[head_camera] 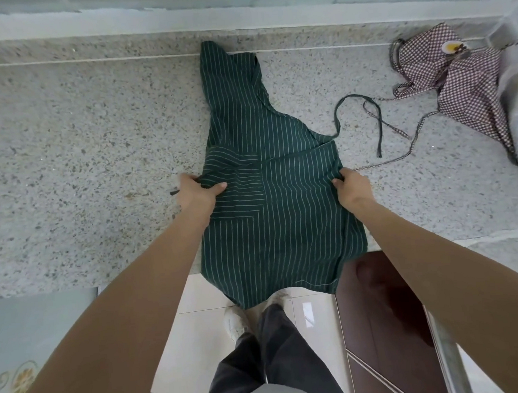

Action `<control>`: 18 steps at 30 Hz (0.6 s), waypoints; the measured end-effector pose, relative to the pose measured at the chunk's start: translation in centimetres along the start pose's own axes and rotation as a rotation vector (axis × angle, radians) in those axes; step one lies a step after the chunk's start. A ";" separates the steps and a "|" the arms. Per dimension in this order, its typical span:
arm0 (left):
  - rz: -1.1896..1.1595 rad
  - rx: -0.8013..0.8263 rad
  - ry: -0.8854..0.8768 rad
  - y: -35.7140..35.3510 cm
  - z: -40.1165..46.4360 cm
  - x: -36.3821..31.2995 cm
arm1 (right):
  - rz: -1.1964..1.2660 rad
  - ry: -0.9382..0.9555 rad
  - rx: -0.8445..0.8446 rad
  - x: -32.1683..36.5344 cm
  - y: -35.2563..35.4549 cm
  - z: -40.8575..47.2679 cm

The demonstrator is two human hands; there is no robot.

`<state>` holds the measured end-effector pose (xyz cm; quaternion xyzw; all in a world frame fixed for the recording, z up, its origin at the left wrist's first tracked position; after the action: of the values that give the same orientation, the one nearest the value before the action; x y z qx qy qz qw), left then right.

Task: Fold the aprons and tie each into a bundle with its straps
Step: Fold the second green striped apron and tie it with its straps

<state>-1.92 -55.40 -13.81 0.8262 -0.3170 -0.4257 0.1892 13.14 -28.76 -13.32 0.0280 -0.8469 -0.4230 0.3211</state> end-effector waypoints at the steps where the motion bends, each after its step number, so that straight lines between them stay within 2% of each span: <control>1: 0.011 -0.012 -0.025 -0.1 0.0 0.0 | 0.004 0.013 -0.012 0.1 0.1 0.1; 4: 0.067 -0.066 -0.103 0.0 0.0 0.1 | 0.016 0.044 -0.049 0.3 0.6 0.2; 7: 0.078 -0.125 -0.105 0.4 0.4 0.4 | 0.059 0.039 -0.040 0.3 0.7 0.1; 12: 0.211 -0.215 -0.175 0.9 -0.5 -0.5 | 0.300 -0.116 0.051 -1.7 0.3 -0.9; 15: 0.219 -0.173 -0.172 0.5 -1.4 -0.7 | 0.331 -0.185 0.097 -3.3 -0.1 -1.9; 18: 0.188 -0.128 -0.148 0.1 -2.1 -0.7 | 0.323 -0.137 0.076 -3.0 -0.2 -2.5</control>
<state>-0.56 -54.95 -12.16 0.7456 -0.3783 -0.4850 0.2565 16.88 -29.70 -13.95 -0.1253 -0.8756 -0.3345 0.3251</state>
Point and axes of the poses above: each hand's wrist, its own z-axis towards the middle knuckle, its own y-axis out of the back of the hand, x = y × z, the point moved 5 cm from there along z, towards the middle knuckle, and after that the axes turned 9 degrees about z, right-handed, at the moved point
